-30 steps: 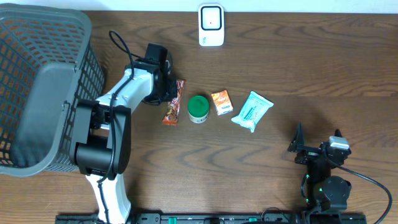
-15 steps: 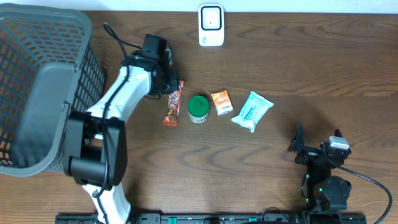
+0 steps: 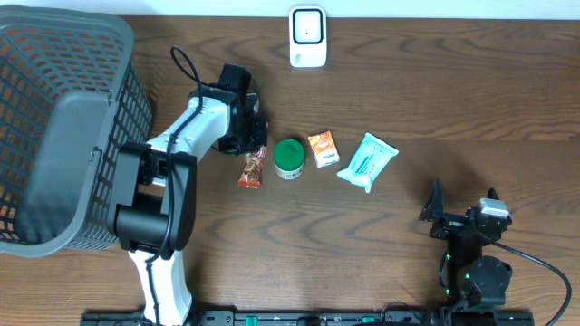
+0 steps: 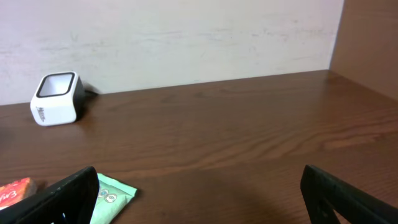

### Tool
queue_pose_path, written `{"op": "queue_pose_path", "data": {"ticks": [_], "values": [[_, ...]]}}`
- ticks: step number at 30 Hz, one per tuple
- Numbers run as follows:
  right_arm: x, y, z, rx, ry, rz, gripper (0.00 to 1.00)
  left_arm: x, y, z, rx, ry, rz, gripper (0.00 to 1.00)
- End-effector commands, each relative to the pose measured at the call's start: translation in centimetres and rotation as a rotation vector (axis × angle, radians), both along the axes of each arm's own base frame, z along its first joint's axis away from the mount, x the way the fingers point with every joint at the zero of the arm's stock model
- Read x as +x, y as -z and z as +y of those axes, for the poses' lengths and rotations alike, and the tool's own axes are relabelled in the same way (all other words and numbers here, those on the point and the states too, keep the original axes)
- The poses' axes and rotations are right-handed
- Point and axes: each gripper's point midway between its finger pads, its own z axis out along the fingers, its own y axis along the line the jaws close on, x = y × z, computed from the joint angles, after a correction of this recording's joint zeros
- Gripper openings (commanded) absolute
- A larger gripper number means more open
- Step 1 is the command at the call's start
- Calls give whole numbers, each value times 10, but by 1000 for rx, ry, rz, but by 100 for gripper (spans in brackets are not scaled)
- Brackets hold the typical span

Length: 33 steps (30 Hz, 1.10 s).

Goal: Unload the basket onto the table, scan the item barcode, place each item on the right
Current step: 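Adjust the red TOP bar with the left gripper, laying it beside the bottle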

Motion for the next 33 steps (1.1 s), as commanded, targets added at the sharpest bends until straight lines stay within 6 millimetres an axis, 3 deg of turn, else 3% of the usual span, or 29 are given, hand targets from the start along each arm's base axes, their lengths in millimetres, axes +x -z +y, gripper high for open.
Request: {"op": "queue_pose_path", "data": {"ticks": [1, 4, 6, 16, 21, 27, 33], "values": [[0, 1, -1, -12, 2, 1, 99, 16, -53, 10, 11, -22, -127, 7], [0, 1, -1, -13, 1, 2, 99, 16, -86, 13, 16, -28, -199, 7], [0, 1, -1, -13, 1, 2, 99, 13, -87, 14, 17, -28, -192, 7], [0, 1, -1, -13, 1, 2, 99, -34, -26, 22, 56, -44, -8, 7], [0, 1, -1, -13, 1, 2, 99, -58, -6, 19, 23, -35, 60, 7], [0, 1, -1, -13, 1, 2, 99, -56, -8, 18, 20, -36, 50, 7], [0, 1, -1, -13, 1, 2, 99, -49, -28, 17, 4, -36, -14, 7]]}}
